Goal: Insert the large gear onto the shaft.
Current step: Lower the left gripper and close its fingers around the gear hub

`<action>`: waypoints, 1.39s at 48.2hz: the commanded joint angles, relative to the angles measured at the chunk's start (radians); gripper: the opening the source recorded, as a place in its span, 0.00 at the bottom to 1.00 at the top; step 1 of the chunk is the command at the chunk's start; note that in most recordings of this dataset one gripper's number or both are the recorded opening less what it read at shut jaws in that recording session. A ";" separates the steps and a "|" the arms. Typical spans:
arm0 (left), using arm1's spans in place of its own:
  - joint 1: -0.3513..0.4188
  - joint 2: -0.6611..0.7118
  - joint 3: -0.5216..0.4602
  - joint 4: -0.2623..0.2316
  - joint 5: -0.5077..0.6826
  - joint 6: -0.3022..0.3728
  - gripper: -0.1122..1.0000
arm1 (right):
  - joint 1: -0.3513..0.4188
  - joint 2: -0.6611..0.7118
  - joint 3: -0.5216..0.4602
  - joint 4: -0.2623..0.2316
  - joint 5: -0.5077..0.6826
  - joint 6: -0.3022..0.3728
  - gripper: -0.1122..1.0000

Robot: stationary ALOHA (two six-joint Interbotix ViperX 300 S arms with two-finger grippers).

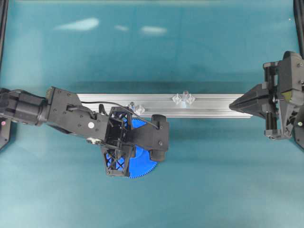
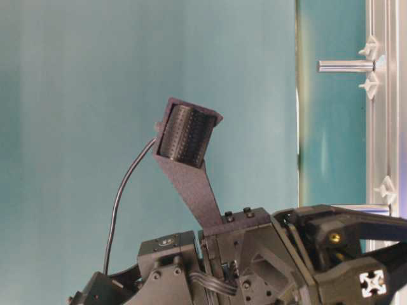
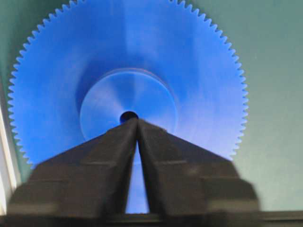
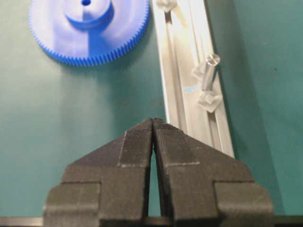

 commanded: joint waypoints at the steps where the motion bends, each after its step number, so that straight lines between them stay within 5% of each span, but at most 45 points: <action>1: -0.003 -0.014 -0.020 0.005 -0.003 0.008 0.33 | -0.002 0.002 -0.009 0.000 -0.008 0.009 0.18; 9: -0.003 -0.012 -0.025 0.005 -0.012 0.012 0.78 | -0.002 0.002 -0.008 -0.002 -0.008 0.009 0.18; 14: -0.003 -0.006 -0.025 0.003 -0.018 0.015 0.94 | -0.003 0.002 -0.006 0.000 -0.008 0.011 0.18; 67: 0.015 0.031 -0.037 0.003 -0.014 0.009 0.94 | -0.002 -0.098 0.037 0.005 0.015 0.060 0.18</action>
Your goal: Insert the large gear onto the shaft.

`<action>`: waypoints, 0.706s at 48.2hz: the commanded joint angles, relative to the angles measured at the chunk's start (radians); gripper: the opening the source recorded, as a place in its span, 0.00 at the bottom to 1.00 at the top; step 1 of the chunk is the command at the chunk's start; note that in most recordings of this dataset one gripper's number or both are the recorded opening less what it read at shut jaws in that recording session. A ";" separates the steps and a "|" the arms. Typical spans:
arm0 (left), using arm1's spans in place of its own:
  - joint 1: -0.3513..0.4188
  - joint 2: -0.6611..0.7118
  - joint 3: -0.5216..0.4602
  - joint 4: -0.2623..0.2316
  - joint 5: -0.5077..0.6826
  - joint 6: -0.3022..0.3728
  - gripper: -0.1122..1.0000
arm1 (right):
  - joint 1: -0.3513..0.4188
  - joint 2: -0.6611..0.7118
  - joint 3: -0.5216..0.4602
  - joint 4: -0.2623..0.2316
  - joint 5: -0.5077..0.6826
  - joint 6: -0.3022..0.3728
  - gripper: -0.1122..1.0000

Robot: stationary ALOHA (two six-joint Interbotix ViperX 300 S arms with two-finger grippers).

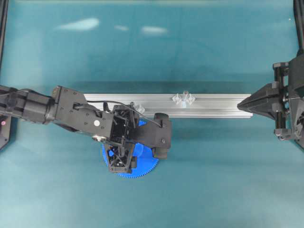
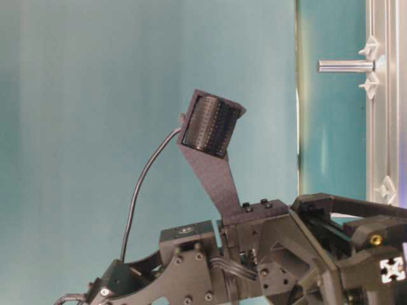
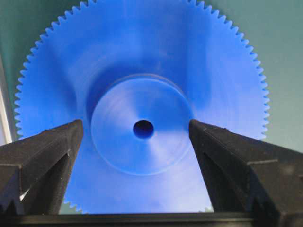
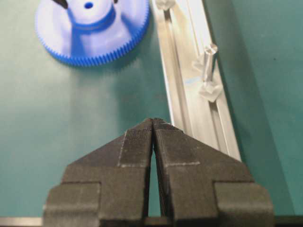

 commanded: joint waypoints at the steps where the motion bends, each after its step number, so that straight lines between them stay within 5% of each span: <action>1: -0.003 -0.012 -0.026 0.003 -0.011 -0.002 0.94 | -0.002 0.005 -0.011 0.002 -0.009 0.009 0.18; 34: -0.003 0.011 0.008 0.003 -0.015 -0.012 0.94 | -0.002 0.003 -0.009 0.002 -0.009 0.009 0.18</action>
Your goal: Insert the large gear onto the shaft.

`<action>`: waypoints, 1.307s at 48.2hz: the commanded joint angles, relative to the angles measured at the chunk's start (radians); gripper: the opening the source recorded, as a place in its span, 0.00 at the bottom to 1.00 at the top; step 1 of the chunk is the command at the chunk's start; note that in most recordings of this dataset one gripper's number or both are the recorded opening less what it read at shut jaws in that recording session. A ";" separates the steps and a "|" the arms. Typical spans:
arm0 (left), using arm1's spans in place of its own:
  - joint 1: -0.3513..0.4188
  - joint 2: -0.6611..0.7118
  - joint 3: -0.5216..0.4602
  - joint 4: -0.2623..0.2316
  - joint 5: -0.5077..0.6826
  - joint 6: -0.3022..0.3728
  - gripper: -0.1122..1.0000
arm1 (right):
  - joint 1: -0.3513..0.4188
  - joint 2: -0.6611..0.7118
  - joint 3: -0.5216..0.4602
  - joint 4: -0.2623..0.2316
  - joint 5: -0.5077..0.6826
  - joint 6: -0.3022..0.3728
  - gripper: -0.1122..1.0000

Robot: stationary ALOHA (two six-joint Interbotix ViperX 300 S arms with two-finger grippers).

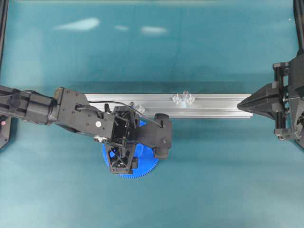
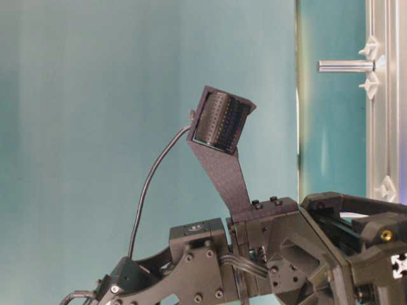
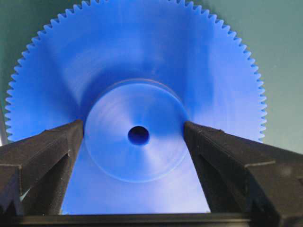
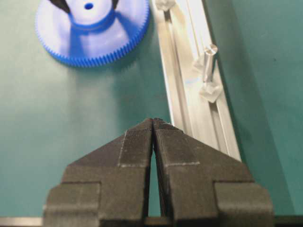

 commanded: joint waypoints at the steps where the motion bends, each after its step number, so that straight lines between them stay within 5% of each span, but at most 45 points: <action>1: -0.003 -0.003 0.005 0.003 -0.003 0.002 0.94 | -0.002 0.003 -0.009 0.002 -0.006 0.011 0.18; 63: -0.031 0.005 0.005 0.003 0.005 0.002 0.94 | -0.002 0.003 -0.008 0.002 -0.005 0.012 0.18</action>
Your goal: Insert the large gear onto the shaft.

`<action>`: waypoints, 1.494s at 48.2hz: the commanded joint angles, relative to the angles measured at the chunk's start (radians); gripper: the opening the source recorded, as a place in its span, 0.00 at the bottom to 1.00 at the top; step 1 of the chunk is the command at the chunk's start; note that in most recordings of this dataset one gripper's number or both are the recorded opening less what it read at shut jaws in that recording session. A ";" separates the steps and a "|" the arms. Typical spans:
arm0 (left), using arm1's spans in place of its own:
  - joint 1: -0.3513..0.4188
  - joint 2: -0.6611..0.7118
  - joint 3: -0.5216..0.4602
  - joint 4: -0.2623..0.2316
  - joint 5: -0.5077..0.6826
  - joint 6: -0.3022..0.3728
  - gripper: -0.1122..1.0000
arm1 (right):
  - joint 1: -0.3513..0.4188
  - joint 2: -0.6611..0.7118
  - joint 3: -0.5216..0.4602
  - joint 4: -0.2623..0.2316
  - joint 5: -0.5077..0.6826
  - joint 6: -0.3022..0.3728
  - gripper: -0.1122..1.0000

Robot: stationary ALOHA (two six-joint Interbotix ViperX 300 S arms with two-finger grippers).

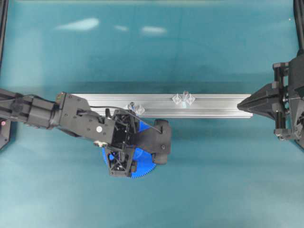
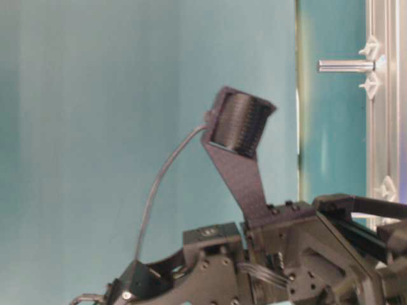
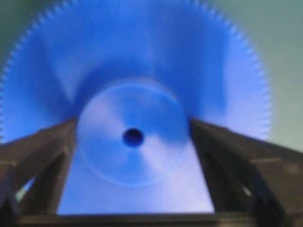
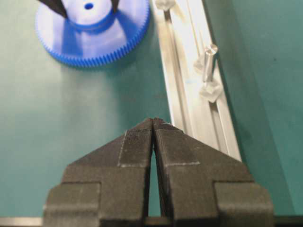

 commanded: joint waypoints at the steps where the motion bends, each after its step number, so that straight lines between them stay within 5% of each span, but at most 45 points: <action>1: -0.011 -0.012 0.005 -0.002 0.002 -0.002 0.94 | -0.002 0.002 -0.006 0.002 -0.009 0.011 0.18; 64: -0.008 -0.003 0.000 -0.002 -0.002 -0.006 0.94 | -0.002 -0.005 -0.003 0.002 -0.008 0.011 0.18; 72: -0.008 -0.003 -0.002 -0.002 0.003 -0.008 0.86 | -0.003 -0.005 -0.003 0.002 -0.008 0.011 0.18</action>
